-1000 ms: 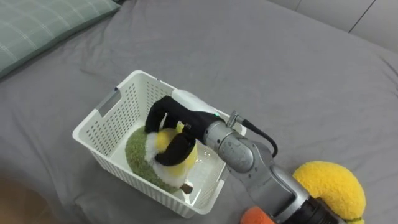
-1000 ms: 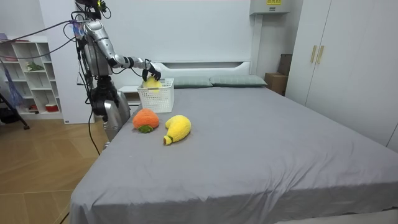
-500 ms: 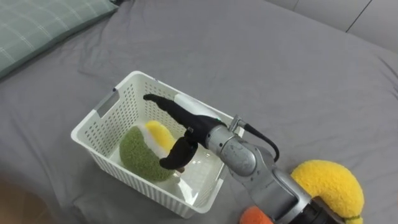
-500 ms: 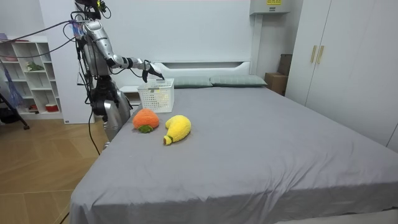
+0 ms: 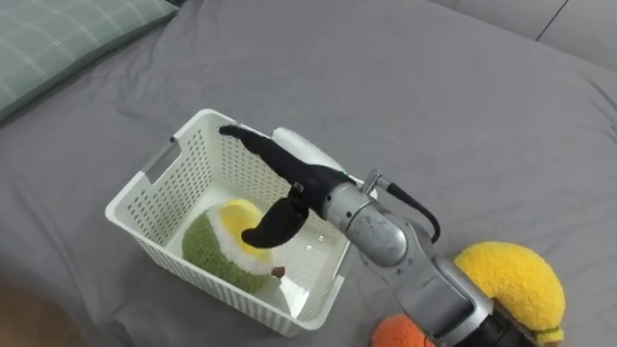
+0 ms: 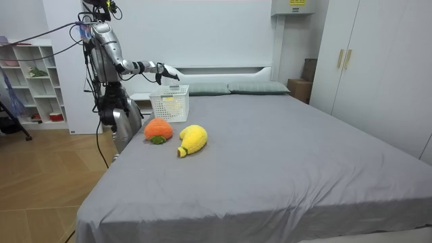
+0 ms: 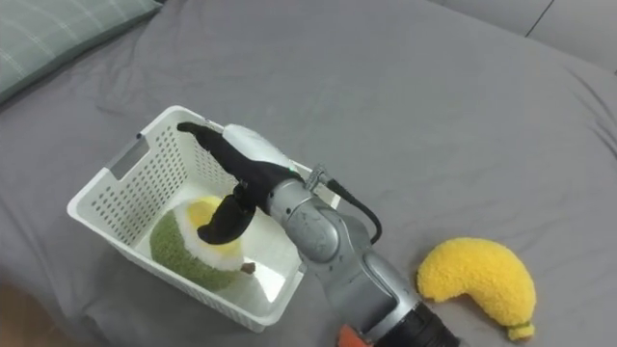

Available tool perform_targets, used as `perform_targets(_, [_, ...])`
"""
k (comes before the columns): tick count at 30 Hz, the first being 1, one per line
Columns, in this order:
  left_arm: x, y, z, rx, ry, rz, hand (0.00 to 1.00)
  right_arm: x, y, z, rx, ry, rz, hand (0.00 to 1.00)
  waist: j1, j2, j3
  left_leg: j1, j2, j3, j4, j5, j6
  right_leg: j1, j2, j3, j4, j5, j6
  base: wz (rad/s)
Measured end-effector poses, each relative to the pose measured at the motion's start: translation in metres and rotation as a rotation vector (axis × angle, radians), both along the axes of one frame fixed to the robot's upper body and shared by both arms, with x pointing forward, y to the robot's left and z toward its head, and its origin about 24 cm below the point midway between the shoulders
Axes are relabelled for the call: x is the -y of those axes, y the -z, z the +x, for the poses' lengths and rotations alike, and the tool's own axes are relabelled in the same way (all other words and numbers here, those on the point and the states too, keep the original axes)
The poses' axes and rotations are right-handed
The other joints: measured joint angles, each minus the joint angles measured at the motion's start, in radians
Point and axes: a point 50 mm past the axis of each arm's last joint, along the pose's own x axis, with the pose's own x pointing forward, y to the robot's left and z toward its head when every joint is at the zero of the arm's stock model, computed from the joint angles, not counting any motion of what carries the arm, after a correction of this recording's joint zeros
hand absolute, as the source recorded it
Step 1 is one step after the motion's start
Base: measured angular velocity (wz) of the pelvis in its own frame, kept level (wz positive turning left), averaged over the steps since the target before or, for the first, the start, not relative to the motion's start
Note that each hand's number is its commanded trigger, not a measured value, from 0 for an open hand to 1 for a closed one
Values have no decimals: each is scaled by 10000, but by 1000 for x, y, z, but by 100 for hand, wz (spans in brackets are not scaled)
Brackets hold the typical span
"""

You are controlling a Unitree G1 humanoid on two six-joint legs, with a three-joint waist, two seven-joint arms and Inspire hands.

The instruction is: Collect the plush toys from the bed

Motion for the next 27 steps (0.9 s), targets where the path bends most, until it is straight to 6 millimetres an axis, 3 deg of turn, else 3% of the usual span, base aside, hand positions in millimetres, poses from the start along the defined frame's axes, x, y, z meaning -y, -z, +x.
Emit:
perform_targets(5, [-2, 2, -16, -114, -357, 163, 0, 26, -13, 5, 908, 1447, 868, 0, -201, 191, -41, 225, 16, 196, -37, 20, 26, 102, -1, 169, -6, 16, 26, -9])
perform_targets(10, [-5, 4, -34, -506, -846, 159, 0, 46, -24, 5, 1391, 2459, 1840, 0, -764, 358, -133, 394, 20, 277, -147, 17, 32, 246, -1, 269, 6, 24, 38, -5])
perform_targets(15, [-7, 5, -35, -458, -1020, 133, 0, 66, -28, 5, 1660, 3228, 2506, 0, -1156, 366, -176, 494, 35, 328, -147, 15, 32, 311, 0, 302, 21, 25, 39, -1])
perform_targets(20, [-9, 4, -35, -380, -1304, 140, 0, 89, -16, -3, 1583, 4338, 2502, 0, -1333, 367, -193, 597, 56, 458, -153, 8, 40, 323, 35, 512, 25, 48, 60, -9])
perform_targets(25, [-7, 5, -41, -491, -1323, 92, 0, 118, 1, -5, 1048, 5431, 2111, 0, -1825, 425, -148, 701, 82, 637, -222, -9, 60, 362, 31, 636, 47, 59, 73, -9])
perform_targets(27, [-7, 5, -41, -462, -1306, 88, 0, 125, 1, -5, 1066, 5735, 2086, 0, -1861, 425, -147, 702, 125, 800, -233, -24, 56, 306, 64, 769, 53, 65, 66, -18])
